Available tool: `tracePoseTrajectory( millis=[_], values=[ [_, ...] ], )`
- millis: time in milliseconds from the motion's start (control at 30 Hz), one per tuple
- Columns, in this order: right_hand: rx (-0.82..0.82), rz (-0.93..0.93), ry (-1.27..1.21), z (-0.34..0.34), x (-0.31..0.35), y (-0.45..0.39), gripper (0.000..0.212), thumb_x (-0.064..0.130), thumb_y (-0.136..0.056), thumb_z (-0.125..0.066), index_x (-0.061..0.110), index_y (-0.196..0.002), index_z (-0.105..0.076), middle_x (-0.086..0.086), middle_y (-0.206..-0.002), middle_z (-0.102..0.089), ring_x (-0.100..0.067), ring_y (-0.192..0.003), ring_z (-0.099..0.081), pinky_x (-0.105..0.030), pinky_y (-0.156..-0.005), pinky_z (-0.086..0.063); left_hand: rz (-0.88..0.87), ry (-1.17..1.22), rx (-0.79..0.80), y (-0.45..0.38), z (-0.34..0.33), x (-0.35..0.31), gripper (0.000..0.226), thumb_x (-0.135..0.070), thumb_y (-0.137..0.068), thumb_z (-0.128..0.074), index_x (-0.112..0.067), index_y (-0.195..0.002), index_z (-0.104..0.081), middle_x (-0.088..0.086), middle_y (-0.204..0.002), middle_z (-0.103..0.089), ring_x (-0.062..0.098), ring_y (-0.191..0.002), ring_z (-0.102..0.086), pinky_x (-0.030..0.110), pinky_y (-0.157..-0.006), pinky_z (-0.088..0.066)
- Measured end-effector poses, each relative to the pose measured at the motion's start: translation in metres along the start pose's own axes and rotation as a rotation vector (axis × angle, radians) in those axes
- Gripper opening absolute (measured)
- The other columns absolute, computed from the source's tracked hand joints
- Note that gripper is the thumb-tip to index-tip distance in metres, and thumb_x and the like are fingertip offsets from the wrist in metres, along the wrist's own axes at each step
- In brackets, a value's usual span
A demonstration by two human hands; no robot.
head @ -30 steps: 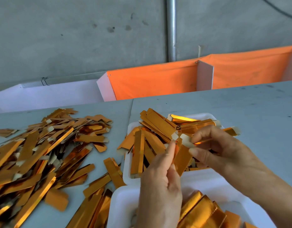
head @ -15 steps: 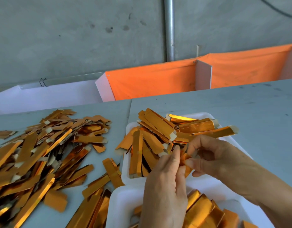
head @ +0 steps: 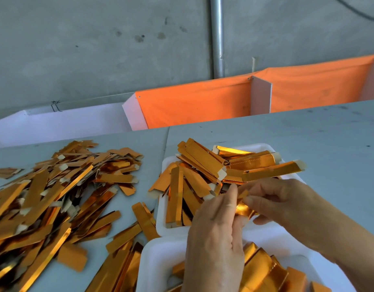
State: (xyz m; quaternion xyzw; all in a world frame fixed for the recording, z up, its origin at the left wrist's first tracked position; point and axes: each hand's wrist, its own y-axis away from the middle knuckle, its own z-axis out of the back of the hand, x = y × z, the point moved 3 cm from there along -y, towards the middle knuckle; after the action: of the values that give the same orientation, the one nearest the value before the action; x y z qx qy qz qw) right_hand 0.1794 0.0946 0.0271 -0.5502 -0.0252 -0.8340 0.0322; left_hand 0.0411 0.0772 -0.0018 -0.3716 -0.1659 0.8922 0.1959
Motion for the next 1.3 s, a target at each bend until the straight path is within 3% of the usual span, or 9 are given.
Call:
tracePoseTrajectory(
  millis=[167, 400, 467, 567, 700, 767, 933, 1167, 1300],
  values=[
    [0.051, -0.068, -0.156, -0.002, -0.003, 0.0, 0.017, 0.015, -0.092, -0.058, 0.01, -0.085, -0.073, -0.013, -0.086, -0.071, -0.024, -0.081, -0.069, -0.036, -0.08, -0.058, 0.059, 0.007, 0.036, -0.001, 0.001, 0.003, 0.063, -0.048, -0.09, -0.051, -0.048, -0.144, -0.019, -0.037, -0.133, -0.03, -0.011, -0.128, -0.026, 0.006, -0.102, -0.026],
    [0.074, -0.04, -0.161, -0.003, -0.004, -0.001, 0.013, 0.013, -0.087, -0.063, 0.011, -0.079, -0.073, -0.007, -0.082, -0.073, -0.018, -0.075, -0.07, -0.023, -0.068, -0.056, 0.058, -0.156, 0.072, -0.003, 0.002, 0.0, 0.067, -0.053, -0.092, -0.041, -0.039, -0.149, -0.008, -0.025, -0.151, -0.023, -0.001, -0.137, -0.025, 0.018, -0.109, -0.026],
    [0.143, -0.042, -0.171, -0.003, -0.002, 0.0, 0.009, 0.006, -0.083, -0.068, 0.012, -0.079, -0.073, -0.009, -0.088, -0.073, -0.022, -0.082, -0.07, -0.023, -0.069, -0.055, 0.018, -0.226, 0.086, -0.002, 0.002, -0.001, 0.063, -0.047, -0.091, -0.05, -0.034, -0.147, -0.025, -0.02, -0.144, -0.04, 0.0, -0.128, -0.043, 0.017, -0.1, -0.038],
    [0.135, -0.067, -0.101, -0.001, -0.004, -0.001, 0.015, 0.002, -0.081, -0.07, 0.016, -0.075, -0.071, -0.008, -0.092, -0.072, -0.023, -0.087, -0.069, -0.023, -0.069, -0.052, -0.048, -0.265, 0.103, 0.0, 0.004, -0.004, 0.051, -0.031, -0.067, -0.082, -0.021, -0.115, -0.067, -0.014, -0.097, -0.073, 0.0, -0.081, -0.069, 0.013, -0.064, -0.053],
    [0.088, -0.053, -0.124, 0.001, -0.002, -0.001, 0.01, 0.004, -0.082, -0.069, 0.013, -0.079, -0.071, -0.007, -0.084, -0.073, -0.019, -0.082, -0.07, -0.024, -0.072, -0.055, 0.005, -0.088, 0.016, 0.0, 0.002, -0.003, 0.052, -0.046, -0.094, -0.036, -0.038, -0.145, -0.028, -0.023, -0.137, -0.047, -0.004, -0.122, -0.047, 0.013, -0.097, -0.038],
    [0.062, -0.04, -0.149, 0.004, -0.002, -0.001, 0.008, 0.003, -0.082, -0.068, 0.009, -0.081, -0.071, -0.006, -0.081, -0.073, -0.017, -0.078, -0.07, -0.021, -0.068, -0.055, 0.024, -0.053, 0.03, 0.0, 0.001, -0.004, 0.057, -0.052, -0.091, -0.021, -0.04, -0.146, -0.024, -0.024, -0.139, -0.044, -0.006, -0.124, -0.042, 0.01, -0.1, -0.036],
    [0.086, 0.003, -0.115, 0.005, -0.002, -0.002, 0.012, 0.002, -0.08, -0.07, 0.014, -0.078, -0.072, -0.003, -0.078, -0.072, -0.013, -0.075, -0.069, -0.018, -0.067, -0.053, 0.045, -0.04, 0.027, 0.0, -0.001, -0.001, 0.044, -0.031, -0.098, -0.039, -0.037, -0.142, -0.037, -0.022, -0.129, -0.056, -0.008, -0.117, -0.049, 0.003, -0.092, -0.038],
    [0.345, 0.023, -0.231, 0.019, -0.005, 0.005, 0.019, 0.004, -0.079, -0.07, 0.013, -0.095, -0.073, -0.011, -0.1, -0.072, -0.023, -0.098, -0.069, -0.026, -0.084, -0.053, 0.081, 0.12, 0.004, 0.0, 0.002, 0.0, 0.034, -0.034, -0.095, -0.039, -0.03, -0.12, -0.062, -0.031, -0.073, -0.052, -0.014, -0.089, -0.051, 0.008, -0.069, -0.045],
    [0.299, 0.021, -0.226, 0.019, -0.007, 0.002, 0.016, 0.002, -0.077, -0.07, 0.013, -0.088, -0.074, -0.009, -0.093, -0.073, -0.022, -0.09, -0.071, -0.023, -0.076, -0.055, 0.077, 0.115, 0.026, 0.0, 0.002, -0.003, 0.045, -0.044, -0.091, -0.028, -0.034, -0.125, -0.057, -0.025, -0.083, -0.055, -0.01, -0.082, -0.054, 0.006, -0.07, -0.044]
  ],
)
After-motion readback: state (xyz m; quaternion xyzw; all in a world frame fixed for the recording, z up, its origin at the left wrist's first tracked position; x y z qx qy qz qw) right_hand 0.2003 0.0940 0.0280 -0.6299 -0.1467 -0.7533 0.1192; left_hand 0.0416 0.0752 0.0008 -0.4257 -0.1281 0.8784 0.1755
